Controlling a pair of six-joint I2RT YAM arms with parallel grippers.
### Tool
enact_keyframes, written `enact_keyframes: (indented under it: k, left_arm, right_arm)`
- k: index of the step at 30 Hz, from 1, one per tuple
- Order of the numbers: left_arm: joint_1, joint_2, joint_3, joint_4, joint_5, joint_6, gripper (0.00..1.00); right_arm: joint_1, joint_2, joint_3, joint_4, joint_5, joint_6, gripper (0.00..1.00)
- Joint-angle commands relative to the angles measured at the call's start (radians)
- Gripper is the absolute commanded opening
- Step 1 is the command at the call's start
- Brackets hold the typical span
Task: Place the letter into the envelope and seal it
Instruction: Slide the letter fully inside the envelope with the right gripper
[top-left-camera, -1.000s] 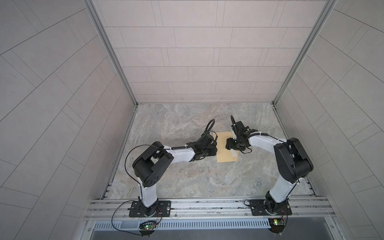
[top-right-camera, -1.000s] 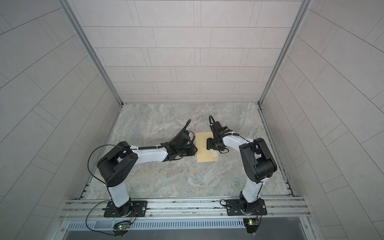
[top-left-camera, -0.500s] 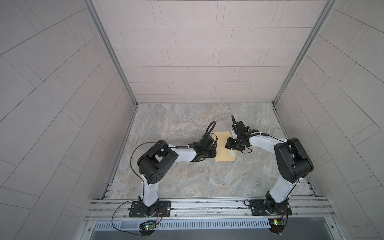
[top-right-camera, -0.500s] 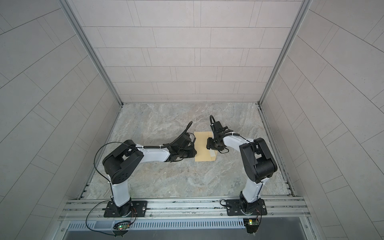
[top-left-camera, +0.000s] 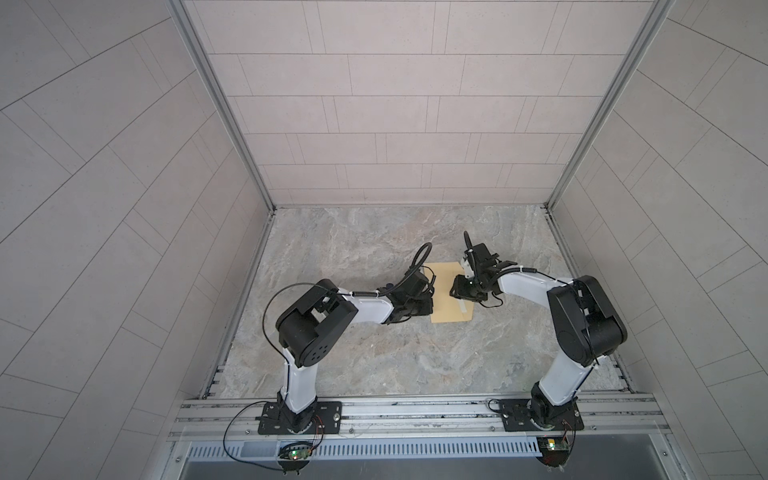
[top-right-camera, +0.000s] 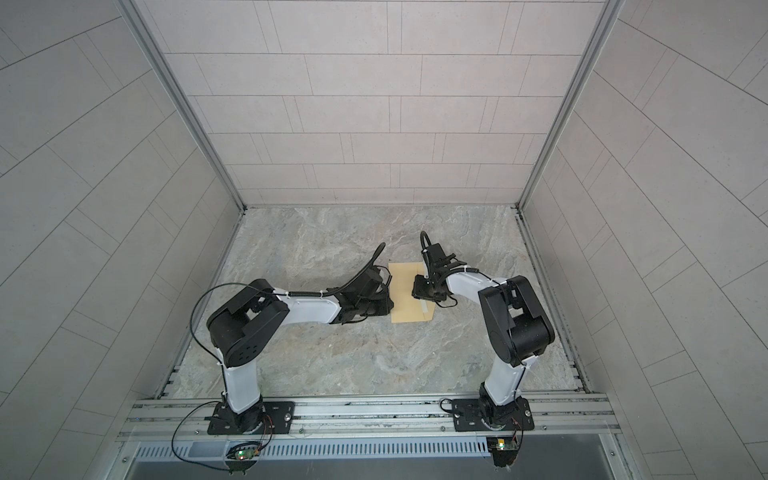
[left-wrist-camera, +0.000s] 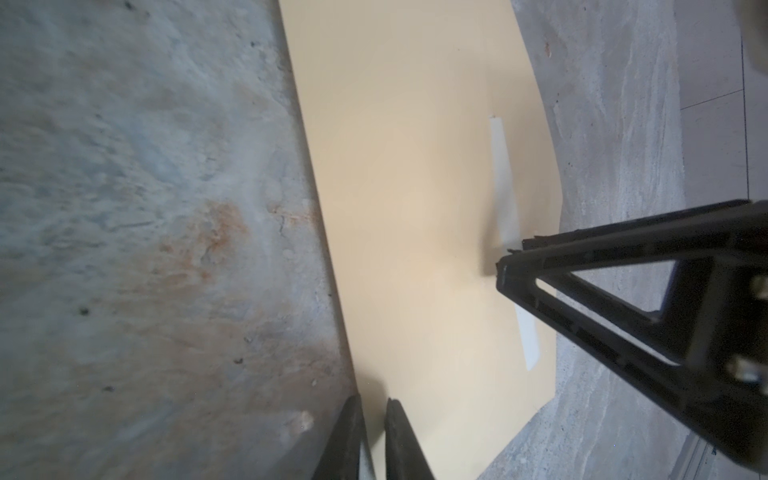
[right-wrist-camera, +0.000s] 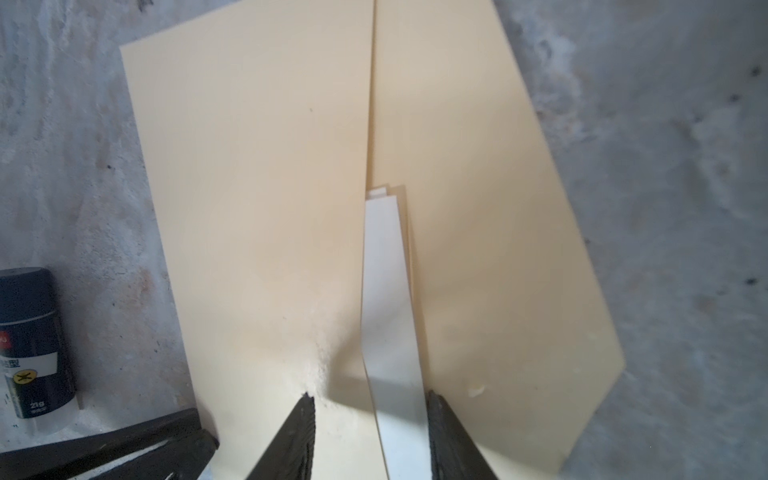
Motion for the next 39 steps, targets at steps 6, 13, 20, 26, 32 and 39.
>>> enact_keyframes:
  k: [6,13,20,26,32,39]
  left_arm:
    - [-0.009,0.024,0.015,0.014,0.005,-0.002,0.16]
    - [-0.009,0.028,0.019,0.017,0.007,-0.004,0.16]
    - [-0.013,0.031,0.019,0.020,0.007,-0.008,0.16]
    - [-0.015,0.031,0.019,0.022,0.006,-0.008,0.16]
    - [-0.016,0.031,0.019,0.023,0.007,-0.011,0.16]
    - [-0.018,0.031,0.018,0.025,0.006,-0.013,0.16]
  right_arm:
    - [0.000,0.014,-0.026,0.025,-0.036,0.036,0.43]
    - [0.002,0.016,-0.038,0.048,-0.052,0.054,0.43]
    - [0.010,0.016,-0.043,0.059,-0.059,0.068,0.42]
    - [0.020,0.018,-0.046,0.063,-0.062,0.079,0.42]
    - [0.031,0.016,-0.052,0.067,-0.065,0.090,0.41]
    - [0.045,0.016,-0.058,0.080,-0.071,0.105,0.41]
